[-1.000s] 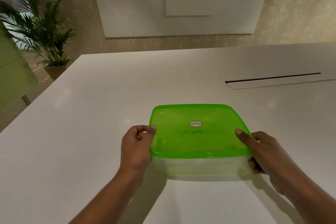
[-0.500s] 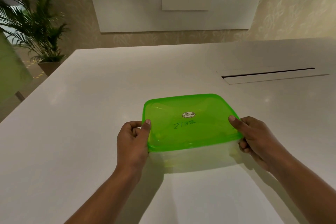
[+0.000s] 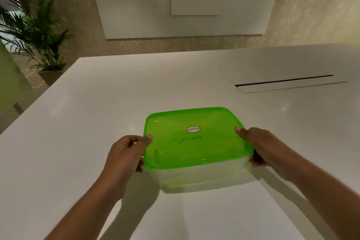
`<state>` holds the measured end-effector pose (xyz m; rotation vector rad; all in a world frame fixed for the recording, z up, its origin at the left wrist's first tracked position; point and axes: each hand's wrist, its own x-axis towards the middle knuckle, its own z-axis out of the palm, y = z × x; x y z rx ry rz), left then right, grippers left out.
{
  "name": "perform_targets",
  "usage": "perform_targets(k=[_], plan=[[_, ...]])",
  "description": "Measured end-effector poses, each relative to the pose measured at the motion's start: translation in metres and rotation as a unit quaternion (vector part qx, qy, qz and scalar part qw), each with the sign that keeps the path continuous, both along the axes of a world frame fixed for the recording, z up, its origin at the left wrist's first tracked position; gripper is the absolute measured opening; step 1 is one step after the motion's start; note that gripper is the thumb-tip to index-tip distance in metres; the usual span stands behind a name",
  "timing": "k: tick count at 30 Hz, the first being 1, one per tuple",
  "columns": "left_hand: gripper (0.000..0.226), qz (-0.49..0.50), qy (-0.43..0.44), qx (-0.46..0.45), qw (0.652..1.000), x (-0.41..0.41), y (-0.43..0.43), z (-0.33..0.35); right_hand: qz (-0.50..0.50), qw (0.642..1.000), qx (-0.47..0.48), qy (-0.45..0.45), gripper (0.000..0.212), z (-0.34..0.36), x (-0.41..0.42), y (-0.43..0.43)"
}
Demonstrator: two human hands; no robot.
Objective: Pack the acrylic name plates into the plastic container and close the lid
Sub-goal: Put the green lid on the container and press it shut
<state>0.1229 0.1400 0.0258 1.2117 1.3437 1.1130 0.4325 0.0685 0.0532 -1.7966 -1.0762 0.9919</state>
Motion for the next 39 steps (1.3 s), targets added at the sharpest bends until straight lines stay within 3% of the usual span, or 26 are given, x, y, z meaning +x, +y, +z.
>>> perform_targets(k=[5, 7, 12, 17, 23, 29, 34, 39], plan=[[0.044, -0.01, 0.054, -0.036, 0.998, 0.011, 0.028, 0.01, 0.021, 0.996, -0.049, -0.077, 0.063, 0.017, 0.011, 0.042], [0.039, -0.004, 0.048, -0.066, 0.997, 0.017, 0.037, 0.011, 0.023, 0.994, -0.059, -0.086, 0.068, 0.021, 0.006, 0.057], [0.034, -0.001, 0.042, -0.065, 0.997, 0.016, 0.049, 0.004, 0.012, 0.996, -0.079, -0.045, 0.052, 0.019, 0.004, 0.072], [0.037, 0.021, 0.036, -0.056, 0.998, 0.018, 0.042, 0.003, 0.015, 0.996, -0.072, -0.044, 0.059, 0.024, 0.001, 0.064], [0.056, 0.046, 0.069, 0.005, 0.997, 0.002, -0.001, -0.011, 0.022, 0.977, -0.022, -0.212, 0.056, 0.02, -0.003, 0.02], [0.075, 0.045, 0.088, 0.078, 0.992, 0.008, -0.038, -0.018, 0.051, 0.994, 0.017, -0.099, 0.062, 0.013, -0.013, -0.015], [0.074, 0.071, 0.042, 0.1, 0.992, 0.016, -0.041, -0.02, -0.011, 0.995, 0.099, 0.001, 0.064, -0.002, -0.018, -0.011], [0.071, 0.073, 0.02, 0.099, 0.992, 0.015, -0.039, -0.019, 0.008, 0.995, 0.092, -0.043, 0.063, 0.0, -0.015, -0.011]])
